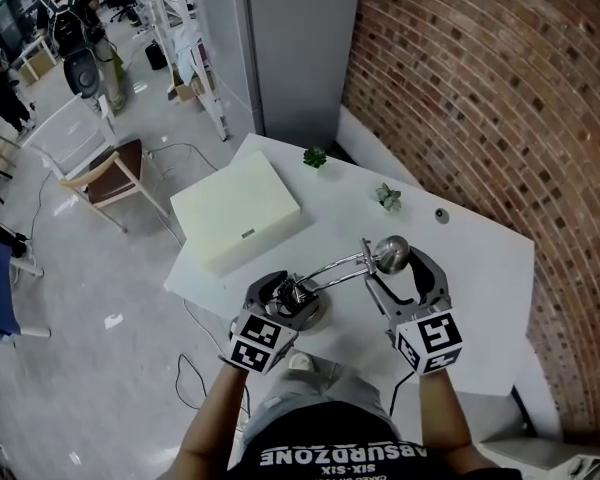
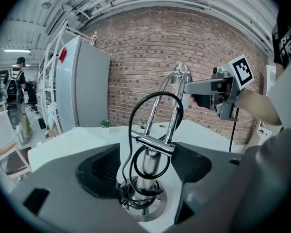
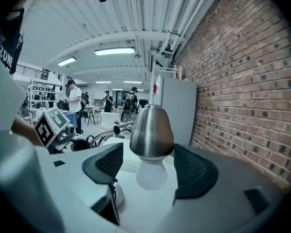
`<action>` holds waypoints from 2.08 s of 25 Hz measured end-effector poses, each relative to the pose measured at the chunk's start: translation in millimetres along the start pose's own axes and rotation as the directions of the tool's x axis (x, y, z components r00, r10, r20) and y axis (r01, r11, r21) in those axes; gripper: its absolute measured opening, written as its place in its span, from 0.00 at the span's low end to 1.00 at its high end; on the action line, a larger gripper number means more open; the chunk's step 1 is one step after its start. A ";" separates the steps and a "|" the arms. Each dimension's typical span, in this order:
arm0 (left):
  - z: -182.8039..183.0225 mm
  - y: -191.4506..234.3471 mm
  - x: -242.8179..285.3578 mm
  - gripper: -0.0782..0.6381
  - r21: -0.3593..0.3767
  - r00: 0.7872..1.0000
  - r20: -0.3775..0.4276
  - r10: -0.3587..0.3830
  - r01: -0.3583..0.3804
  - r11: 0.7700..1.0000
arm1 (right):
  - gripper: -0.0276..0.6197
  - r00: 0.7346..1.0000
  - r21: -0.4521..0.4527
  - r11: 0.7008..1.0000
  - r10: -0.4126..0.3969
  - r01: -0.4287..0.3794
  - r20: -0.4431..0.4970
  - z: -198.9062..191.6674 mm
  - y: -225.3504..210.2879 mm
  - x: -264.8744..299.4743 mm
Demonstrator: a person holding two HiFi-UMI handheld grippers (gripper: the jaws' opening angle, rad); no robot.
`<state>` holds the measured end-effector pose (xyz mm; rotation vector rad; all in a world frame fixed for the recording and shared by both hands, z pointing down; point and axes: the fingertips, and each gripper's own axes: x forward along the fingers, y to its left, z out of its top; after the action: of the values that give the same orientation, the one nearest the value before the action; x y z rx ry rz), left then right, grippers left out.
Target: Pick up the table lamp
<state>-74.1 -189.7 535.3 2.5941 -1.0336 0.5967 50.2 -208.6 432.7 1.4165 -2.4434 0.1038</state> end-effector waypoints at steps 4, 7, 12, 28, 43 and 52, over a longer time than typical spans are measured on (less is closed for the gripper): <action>-4.5 -4.1 7.2 0.54 0.009 1.000 0.002 -0.024 0.024 1.000 | 0.50 1.000 -0.017 1.000 -0.013 0.013 -0.010 -0.8 -1.5 2.6; -8.5 -8.5 11.4 0.53 0.003 0.999 -0.008 -0.042 0.042 0.999 | 0.50 1.000 -0.033 0.999 -0.024 0.024 -0.016 0.4 -3.3 5.0; -9.5 -10.0 14.8 0.53 -0.001 0.999 -0.003 -0.053 0.053 0.999 | 0.50 1.000 -0.031 0.999 -0.023 0.022 -0.018 -1.1 -3.5 13.5; -7.4 -5.9 10.5 0.42 -0.068 0.999 0.028 -0.022 0.024 0.997 | 0.49 0.999 0.061 0.997 -0.044 0.043 0.028 -3.0 -9.2 15.2; -3.0 -6.2 3.5 0.37 -0.074 0.997 0.076 0.001 0.004 0.997 | 0.49 0.999 0.069 0.997 -0.038 0.035 0.038 -2.3 -8.3 15.3; -0.7 -5.7 2.8 0.36 -0.063 0.995 0.099 0.015 -0.009 0.998 | 0.49 0.999 0.058 0.998 -0.023 0.022 0.023 -2.2 -8.2 16.3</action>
<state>-68.5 -186.9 536.6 2.5876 -1.0807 0.4351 50.2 -225.9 439.0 1.4776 -2.4617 0.1545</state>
